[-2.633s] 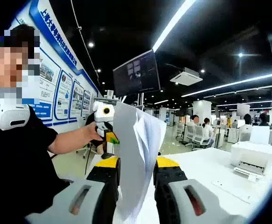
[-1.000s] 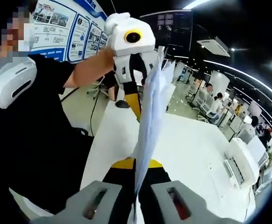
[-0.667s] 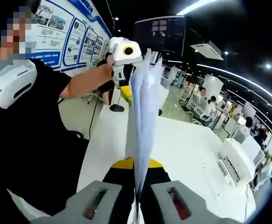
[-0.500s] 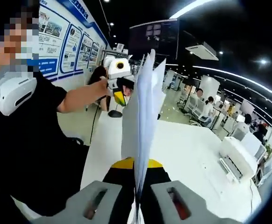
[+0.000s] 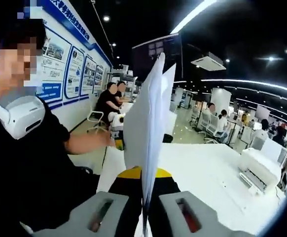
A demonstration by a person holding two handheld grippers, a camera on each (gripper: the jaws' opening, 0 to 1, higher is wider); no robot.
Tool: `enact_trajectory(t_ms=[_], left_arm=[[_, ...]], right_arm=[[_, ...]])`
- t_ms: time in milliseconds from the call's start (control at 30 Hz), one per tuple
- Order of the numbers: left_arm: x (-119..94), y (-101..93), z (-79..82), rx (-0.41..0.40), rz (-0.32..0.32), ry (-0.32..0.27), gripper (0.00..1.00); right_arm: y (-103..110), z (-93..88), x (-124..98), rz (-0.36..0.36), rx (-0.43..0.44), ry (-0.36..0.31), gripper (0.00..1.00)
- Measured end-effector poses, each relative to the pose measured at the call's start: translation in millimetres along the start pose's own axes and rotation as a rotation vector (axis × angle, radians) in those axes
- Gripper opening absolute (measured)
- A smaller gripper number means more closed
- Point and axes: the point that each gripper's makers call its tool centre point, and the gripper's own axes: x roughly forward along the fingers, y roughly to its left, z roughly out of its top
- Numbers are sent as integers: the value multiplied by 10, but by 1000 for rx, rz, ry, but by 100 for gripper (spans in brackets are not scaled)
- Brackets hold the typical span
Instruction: Organize the stack of printing papers by aligning and flattening the scattered papers on the table
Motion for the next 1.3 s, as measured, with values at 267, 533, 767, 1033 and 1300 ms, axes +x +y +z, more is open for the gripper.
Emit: enact_trajectory(t_ms=[267, 533, 767, 1033, 1300], left_arm=[[-96, -72, 72, -13, 5, -31, 6], [-163, -68, -65, 54, 185, 105, 5], [-179, 34, -235, 107, 306, 210, 5], [-209, 29, -588, 98, 315, 271, 6], [-156, -6, -667, 24, 266, 242, 32]], right_arm=[[-71, -189, 174, -9, 103, -124, 0], [-206, -488, 359, -134, 93, -214, 0], [-166, -820, 489, -202, 22, -166, 0], [-280, -1185, 529, -246, 71, -116, 0], [-323, -1327, 558, -244, 183, -103, 29]])
